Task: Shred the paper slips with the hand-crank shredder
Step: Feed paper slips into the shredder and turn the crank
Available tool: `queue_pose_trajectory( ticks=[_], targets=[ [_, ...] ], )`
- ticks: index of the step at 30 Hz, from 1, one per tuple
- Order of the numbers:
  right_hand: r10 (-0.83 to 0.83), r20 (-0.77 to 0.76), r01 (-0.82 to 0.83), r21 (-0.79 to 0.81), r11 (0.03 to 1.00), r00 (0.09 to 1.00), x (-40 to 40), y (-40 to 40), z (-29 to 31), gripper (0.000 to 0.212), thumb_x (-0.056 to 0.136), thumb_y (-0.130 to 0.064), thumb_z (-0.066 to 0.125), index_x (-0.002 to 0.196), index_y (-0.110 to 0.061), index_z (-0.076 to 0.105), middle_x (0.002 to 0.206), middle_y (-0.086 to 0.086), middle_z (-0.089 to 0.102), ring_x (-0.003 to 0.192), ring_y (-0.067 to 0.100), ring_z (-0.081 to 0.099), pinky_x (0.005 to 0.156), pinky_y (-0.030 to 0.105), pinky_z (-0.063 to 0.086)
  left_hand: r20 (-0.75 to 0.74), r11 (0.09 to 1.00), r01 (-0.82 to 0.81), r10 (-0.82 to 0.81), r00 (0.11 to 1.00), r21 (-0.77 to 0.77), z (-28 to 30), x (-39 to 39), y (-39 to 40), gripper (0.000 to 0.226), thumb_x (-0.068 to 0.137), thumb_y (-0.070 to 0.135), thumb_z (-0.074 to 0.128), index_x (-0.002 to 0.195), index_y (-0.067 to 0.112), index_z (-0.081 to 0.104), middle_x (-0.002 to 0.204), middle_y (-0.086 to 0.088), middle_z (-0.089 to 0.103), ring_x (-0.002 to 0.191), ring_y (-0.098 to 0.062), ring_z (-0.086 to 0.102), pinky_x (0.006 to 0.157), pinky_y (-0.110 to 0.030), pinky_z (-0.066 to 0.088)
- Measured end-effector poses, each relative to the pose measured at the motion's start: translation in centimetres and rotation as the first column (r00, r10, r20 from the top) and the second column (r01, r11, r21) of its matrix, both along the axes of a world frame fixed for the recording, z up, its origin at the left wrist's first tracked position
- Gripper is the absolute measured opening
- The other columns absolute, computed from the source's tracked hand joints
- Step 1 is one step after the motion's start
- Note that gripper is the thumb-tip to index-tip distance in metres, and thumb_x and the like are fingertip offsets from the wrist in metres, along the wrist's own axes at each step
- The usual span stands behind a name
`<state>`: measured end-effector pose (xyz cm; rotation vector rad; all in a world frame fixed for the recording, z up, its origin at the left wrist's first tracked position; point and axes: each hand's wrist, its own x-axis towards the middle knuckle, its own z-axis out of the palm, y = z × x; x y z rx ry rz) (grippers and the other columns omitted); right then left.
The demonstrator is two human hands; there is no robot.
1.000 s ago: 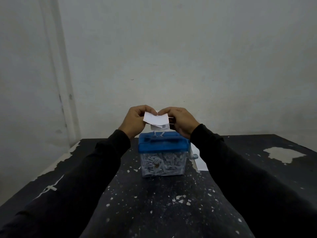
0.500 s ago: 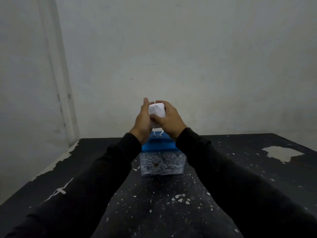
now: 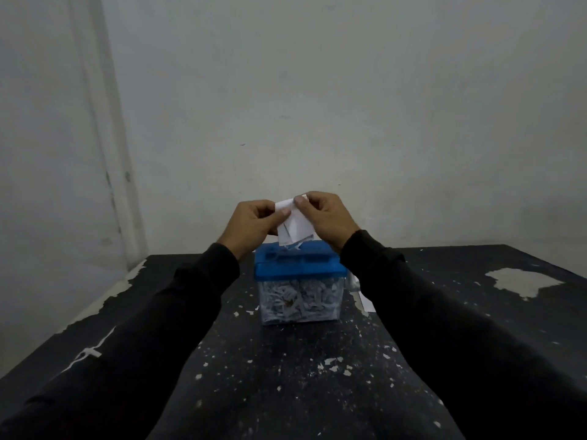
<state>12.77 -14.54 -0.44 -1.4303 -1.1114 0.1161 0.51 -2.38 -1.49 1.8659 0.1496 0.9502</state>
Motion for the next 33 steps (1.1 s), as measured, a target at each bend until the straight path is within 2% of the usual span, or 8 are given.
queue_pose_trajectory(
  ticks=[7,14,17,20,24,26,29,33],
  targets=[
    [0.023,-0.086,-0.016,0.077,0.997,0.996,0.3,-0.2,-0.6,0.026,0.097,-0.017,0.068,0.076,-0.001,0.074,0.074,0.012,0.069,0.069,0.02,0.062,0.062,0.031,0.049,0.024,0.997,0.045,-0.043,0.999,-0.07,-0.2,0.7,0.5,0.019,0.101,0.016,0.061,0.095,0.006,0.076,0.09,-0.011,0.076,0.083,-0.024,0.071,0.078,-0.037,0.062],
    [0.166,-0.296,-0.158,0.05,0.986,0.941,0.7,-0.3,-1.7,0.02,0.103,-0.015,0.056,0.099,-0.001,0.07,0.107,0.021,0.069,0.093,0.031,0.064,0.085,0.046,0.055,-0.07,0.973,0.203,-0.212,0.975,-0.111,-0.5,0.0,1.9,0.015,0.102,0.006,0.057,0.103,0.005,0.072,0.095,-0.009,0.075,0.088,-0.023,0.07,0.081,-0.032,0.061],
    [0.068,-0.219,-0.079,-0.044,0.996,0.973,0.5,-0.9,-1.0,0.035,0.099,-0.04,0.063,0.109,-0.007,0.066,0.105,0.016,0.069,0.08,0.026,0.064,0.071,0.042,0.057,0.05,0.983,-0.048,0.04,0.998,0.175,-0.4,0.1,1.9,0.014,0.102,0.01,0.059,0.098,0.012,0.072,0.095,-0.006,0.074,0.089,-0.024,0.07,0.079,-0.031,0.059],
    [-0.047,-0.347,-0.018,-0.181,0.983,0.937,0.7,-1.9,0.6,0.067,0.09,-0.073,0.053,0.111,-0.01,0.064,0.083,0.009,0.06,0.059,0.019,0.049,0.053,0.031,0.044,0.288,0.76,-0.321,0.184,0.94,0.564,0.4,0.0,1.8,0.013,0.101,0.011,0.06,0.103,0.013,0.073,0.1,0.0,0.072,0.095,-0.016,0.064,0.086,-0.025,0.05],
    [0.116,-0.554,-0.232,-0.144,0.962,0.824,0.3,-2.2,1.0,0.031,0.095,-0.03,0.069,0.111,-0.003,0.066,0.096,0.016,0.07,0.067,0.021,0.064,0.065,0.029,0.055,0.327,0.582,-0.363,0.17,0.929,0.728,-0.1,0.5,1.3,0.013,0.098,0.014,0.065,0.105,0.017,0.075,0.112,0.001,0.064,0.104,-0.015,0.054,0.092,-0.027,0.039],
    [0.115,-0.496,-0.169,-0.067,0.983,0.861,1.0,-1.6,0.8,0.037,0.09,-0.002,0.072,0.125,0.001,0.06,0.107,0.021,0.068,0.074,0.023,0.069,0.063,0.028,0.057,0.248,0.668,-0.312,0.192,0.949,0.676,-0.7,0.3,1.3,0.02,0.097,0.023,0.069,0.117,0.021,0.071,0.117,0.001,0.056,0.106,-0.015,0.052,0.091,-0.021,0.039],
    [0.029,-0.284,-0.043,-0.045,0.998,0.958,1.6,-1.1,0.5,0.07,0.08,0.007,0.078,0.142,-0.006,0.046,0.116,0.025,0.068,0.091,0.033,0.073,0.067,0.036,0.062,-0.099,0.924,-0.124,0.171,0.98,0.362,-1.2,-0.5,1.4,0.054,0.092,0.044,0.073,0.137,0.022,0.054,0.118,0.004,0.06,0.101,-0.012,0.061,0.084,-0.022,0.05],
    [-0.016,0.064,0.02,-0.061,0.998,0.998,1.4,-0.9,-0.4,0.061,0.078,-0.001,0.083,0.132,-0.004,0.055,0.105,0.018,0.074,0.086,0.021,0.075,0.068,0.03,0.062,-0.26,0.986,-0.008,0.053,0.964,0.168,-1.5,-0.7,1.7,0.043,0.092,0.047,0.067,0.115,0.011,0.074,0.099,0.001,0.075,0.093,-0.016,0.068,0.081,-0.027,0.054]
  ],
)
